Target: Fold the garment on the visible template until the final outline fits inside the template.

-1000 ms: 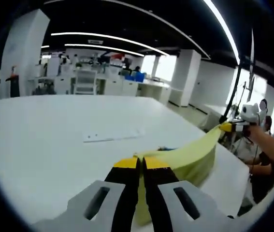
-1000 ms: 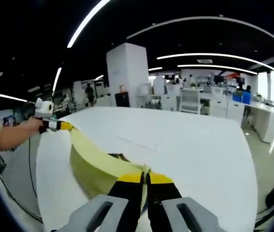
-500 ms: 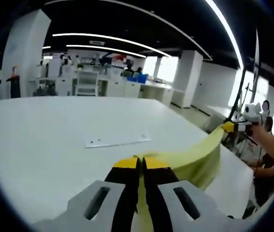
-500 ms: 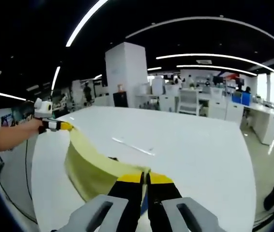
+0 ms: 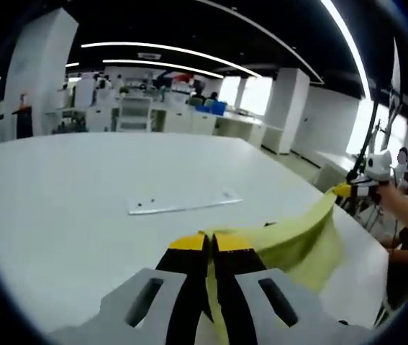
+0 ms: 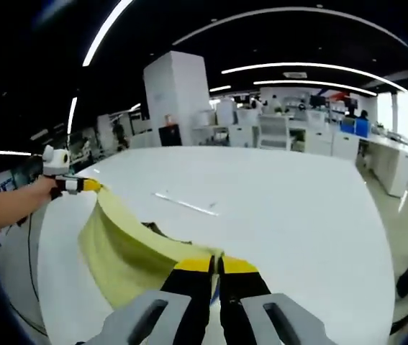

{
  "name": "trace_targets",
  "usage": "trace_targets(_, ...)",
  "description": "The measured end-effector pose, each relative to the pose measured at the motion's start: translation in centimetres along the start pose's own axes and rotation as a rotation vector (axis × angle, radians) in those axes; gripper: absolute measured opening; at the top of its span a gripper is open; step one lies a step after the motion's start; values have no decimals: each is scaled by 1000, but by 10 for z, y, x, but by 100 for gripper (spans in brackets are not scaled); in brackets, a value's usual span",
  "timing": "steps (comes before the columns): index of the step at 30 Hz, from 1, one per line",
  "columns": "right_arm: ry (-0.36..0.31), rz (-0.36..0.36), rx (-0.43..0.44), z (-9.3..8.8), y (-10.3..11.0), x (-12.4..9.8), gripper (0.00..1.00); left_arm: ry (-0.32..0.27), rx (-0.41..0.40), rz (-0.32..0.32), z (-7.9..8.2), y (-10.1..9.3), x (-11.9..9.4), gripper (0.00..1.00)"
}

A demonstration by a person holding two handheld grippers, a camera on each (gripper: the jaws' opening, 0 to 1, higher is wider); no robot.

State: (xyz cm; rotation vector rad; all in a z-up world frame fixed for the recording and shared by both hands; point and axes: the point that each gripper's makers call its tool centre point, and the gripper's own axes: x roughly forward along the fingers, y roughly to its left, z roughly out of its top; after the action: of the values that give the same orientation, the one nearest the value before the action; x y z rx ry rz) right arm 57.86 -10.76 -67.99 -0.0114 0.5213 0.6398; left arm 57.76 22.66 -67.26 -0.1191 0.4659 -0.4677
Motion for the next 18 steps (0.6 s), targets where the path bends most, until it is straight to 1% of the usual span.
trace_targets(3,14,-4,15,-5,-5,9,0,17,-14,5,-8,5,9,0)
trace_targets(6,21,-2,55,-9,-10,18,0,34,-31,12,-16,10,17,0)
trace_targets(8,20,-2,72,-10,-13,22,0,37,-44,16,-19,14,20,0)
trace_targets(10,23,-4,77,-12,-14,26,0,40,-59,20,-23,18,24,0)
trace_targets(16,55,-4,101,-24,-16,39,0,59,-105,35,-37,30,31,0)
trace_targets(18,78,-5,97,-31,-16,45,0,66,-119,39,-41,32,34,0)
